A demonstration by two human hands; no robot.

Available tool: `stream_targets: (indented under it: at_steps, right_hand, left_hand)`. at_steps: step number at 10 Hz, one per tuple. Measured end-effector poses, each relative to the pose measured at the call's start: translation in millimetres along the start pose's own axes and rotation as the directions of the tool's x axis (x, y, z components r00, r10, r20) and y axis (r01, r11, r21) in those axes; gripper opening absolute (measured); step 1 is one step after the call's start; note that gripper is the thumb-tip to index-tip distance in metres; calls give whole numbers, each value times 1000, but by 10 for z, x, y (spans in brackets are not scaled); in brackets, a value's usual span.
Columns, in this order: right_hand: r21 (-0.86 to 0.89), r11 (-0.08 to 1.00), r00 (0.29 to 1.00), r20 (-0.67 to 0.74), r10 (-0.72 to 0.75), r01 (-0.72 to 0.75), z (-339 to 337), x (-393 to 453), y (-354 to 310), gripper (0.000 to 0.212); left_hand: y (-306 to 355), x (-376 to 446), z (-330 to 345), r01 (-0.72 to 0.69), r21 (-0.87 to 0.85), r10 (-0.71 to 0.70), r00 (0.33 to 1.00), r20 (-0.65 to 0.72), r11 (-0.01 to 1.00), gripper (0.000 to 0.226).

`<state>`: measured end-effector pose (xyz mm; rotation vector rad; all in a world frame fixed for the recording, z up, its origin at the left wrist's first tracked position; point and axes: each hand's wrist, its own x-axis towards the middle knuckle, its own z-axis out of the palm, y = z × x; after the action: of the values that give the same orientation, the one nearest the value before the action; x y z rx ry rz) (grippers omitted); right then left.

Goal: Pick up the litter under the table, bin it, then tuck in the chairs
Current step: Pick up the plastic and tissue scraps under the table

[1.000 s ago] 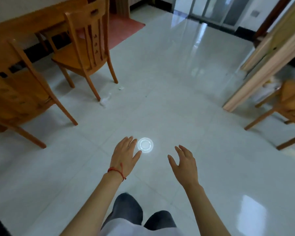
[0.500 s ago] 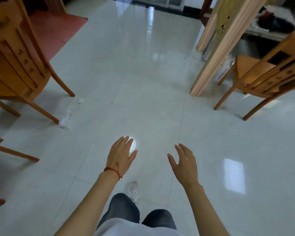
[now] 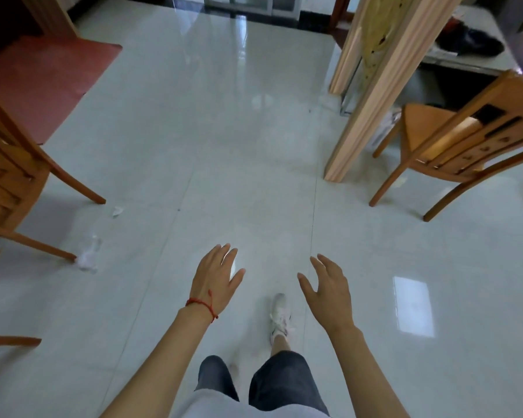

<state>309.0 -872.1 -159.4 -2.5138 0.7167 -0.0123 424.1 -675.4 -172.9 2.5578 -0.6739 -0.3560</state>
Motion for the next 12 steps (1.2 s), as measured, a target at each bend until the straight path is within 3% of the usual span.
stream_targets:
  at_steps: [4,8,12]
  right_hand:
    - [-8,988,986,66,-153,154,-558,1997,135,48]
    - [-20,963,953,155,-261,267,-330,3282,-403,47]
    - [-46,829,787,347,-510,558,206,4334,-1730,50]
  left_hand:
    - [438,1520,8,141,-30,-143,987,-74,990,50]
    - [-15,2525,-283,265,-19,-266,962,-64,964,53]
    - [-1046,2967,-994,496,-119,-510,843,-173,860,54]
